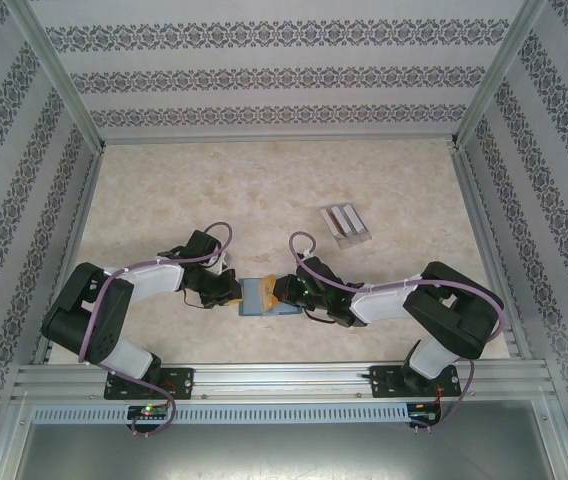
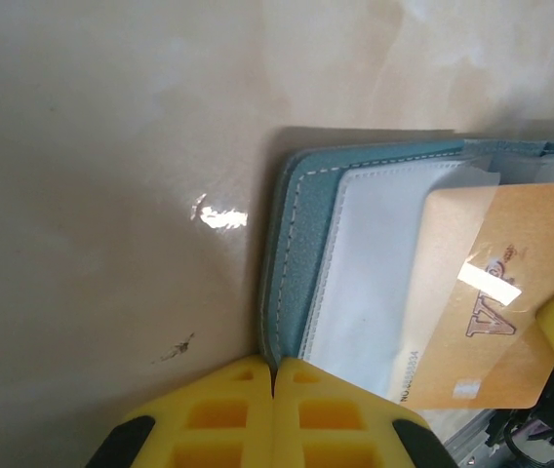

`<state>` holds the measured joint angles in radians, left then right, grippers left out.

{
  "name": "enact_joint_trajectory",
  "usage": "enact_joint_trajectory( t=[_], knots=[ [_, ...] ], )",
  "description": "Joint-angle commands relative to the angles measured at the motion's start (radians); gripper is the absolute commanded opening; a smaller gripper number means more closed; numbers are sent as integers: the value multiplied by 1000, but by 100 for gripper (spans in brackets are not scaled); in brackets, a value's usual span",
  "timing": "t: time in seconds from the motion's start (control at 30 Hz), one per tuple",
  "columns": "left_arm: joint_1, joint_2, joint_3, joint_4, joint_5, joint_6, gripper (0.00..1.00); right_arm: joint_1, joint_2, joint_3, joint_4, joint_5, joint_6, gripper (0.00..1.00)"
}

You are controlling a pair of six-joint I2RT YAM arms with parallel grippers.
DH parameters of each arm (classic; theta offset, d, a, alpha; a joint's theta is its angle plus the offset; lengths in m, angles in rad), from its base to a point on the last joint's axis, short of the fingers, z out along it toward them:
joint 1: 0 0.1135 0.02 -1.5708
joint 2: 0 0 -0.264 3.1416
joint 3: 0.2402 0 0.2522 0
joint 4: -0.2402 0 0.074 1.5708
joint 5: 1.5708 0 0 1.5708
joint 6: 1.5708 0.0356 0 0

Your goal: Put the credit cards into the card holder

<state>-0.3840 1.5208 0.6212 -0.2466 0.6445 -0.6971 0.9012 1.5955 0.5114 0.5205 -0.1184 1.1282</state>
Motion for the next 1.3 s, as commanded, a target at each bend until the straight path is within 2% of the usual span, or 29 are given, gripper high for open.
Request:
enact_joint_trajectory(
  t=[0.0, 0.2, 0.33, 0.53, 0.63, 0.73, 0.87, 1.03, 1.13, 1.27],
  knots=[
    [8, 20, -22, 23, -15, -19, 3, 13, -19, -13, -67, 26, 7, 8],
    [7, 17, -22, 29, -17, -24, 2, 26, -10, -14, -74, 44, 15, 11],
    [7, 19, -18, 17, -18, -19, 1, 30, 8, -14, -48, 84, 14, 3],
    [7, 32, -34, 29, -15, -22, 0, 39, 42, -10, -3, 104, 29, 0],
    [8, 29, -48, 55, -18, -41, 0, 54, 45, -6, 1, 100, 36, 1],
    [8, 34, -42, 52, -19, -41, 0, 67, 34, -1, -18, 89, 33, 7],
    [7, 28, -42, 54, -23, -49, 0, 70, -12, 14, -119, 89, -16, 14],
    [8, 28, -37, 48, -21, -52, 0, 71, -66, 52, -289, 132, -79, 19],
    [8, 23, -41, 53, -22, -56, 0, 71, -70, 72, -323, 128, -95, 17],
    [7, 24, -39, 58, -18, -62, 0, 71, -22, 105, -315, 93, -89, 8]
  ],
)
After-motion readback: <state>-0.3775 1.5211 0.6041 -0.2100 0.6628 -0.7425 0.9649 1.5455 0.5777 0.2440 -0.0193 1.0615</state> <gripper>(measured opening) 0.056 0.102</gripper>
